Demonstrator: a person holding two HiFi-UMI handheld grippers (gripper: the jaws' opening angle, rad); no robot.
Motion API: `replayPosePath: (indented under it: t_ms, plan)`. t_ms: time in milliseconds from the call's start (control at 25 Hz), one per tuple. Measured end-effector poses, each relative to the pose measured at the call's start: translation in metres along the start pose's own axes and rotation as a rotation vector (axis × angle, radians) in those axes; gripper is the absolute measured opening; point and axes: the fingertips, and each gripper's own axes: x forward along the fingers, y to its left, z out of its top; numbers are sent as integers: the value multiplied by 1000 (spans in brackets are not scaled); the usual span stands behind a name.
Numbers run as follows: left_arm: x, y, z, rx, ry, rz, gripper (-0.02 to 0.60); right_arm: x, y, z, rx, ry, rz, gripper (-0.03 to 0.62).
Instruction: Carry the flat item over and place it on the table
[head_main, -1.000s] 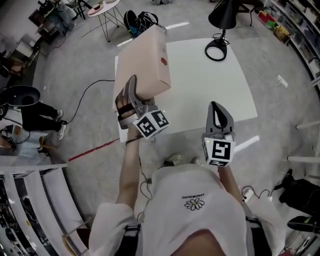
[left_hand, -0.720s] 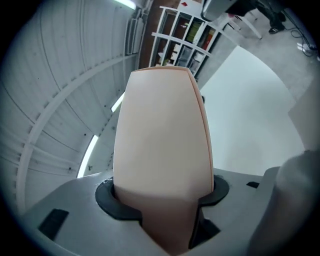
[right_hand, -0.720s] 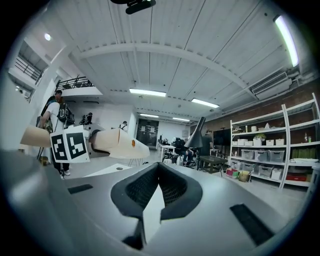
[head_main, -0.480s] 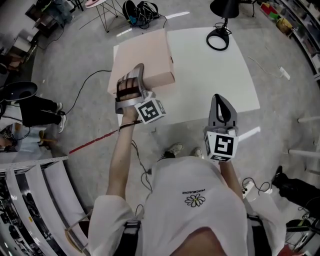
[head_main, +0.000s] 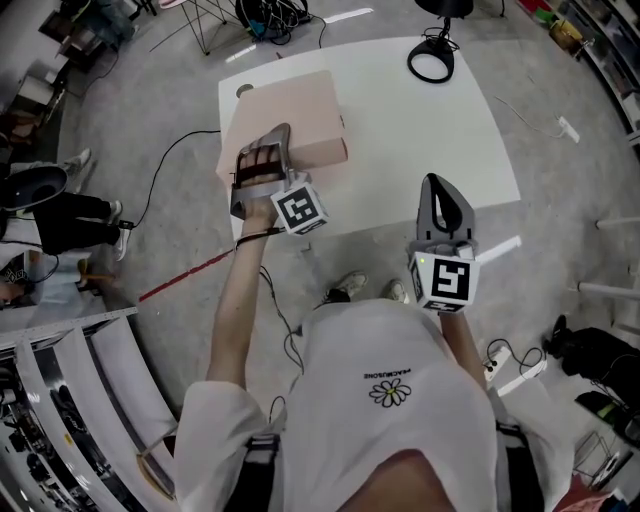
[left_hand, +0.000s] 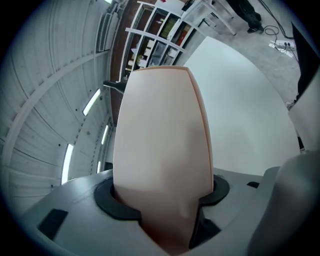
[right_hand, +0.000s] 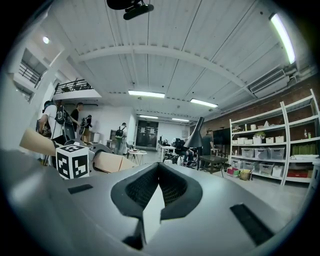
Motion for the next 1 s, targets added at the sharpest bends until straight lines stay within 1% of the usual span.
replayPosePath:
  t_ms: [80,200,400,560,680,800,1000]
  plan:
    - [2,-7,1,4,5,-22,302,0,1,-1,-1,3,2,12]
    - [2,-17,2,-14,4,-56,302,-1,2,-5,-11,24,6,12]
    - [4,-24,4,5,4,-70,304,-2,1,-9,-9,27,12,12]
    - [8,-28,7,12,-6,-97,308,1,0,-13,-10,30,7,12]
    - [7,-34,10,22,-18,-135,310,3,-1,-12,-10,31,12,12]
    - [6,-40,13,14,-32,-175,313,4,0,-12,-8,37,21,12]
    - [0,-55,13,7,-52,-224,334,3,7,-13,-5,41,42,12]
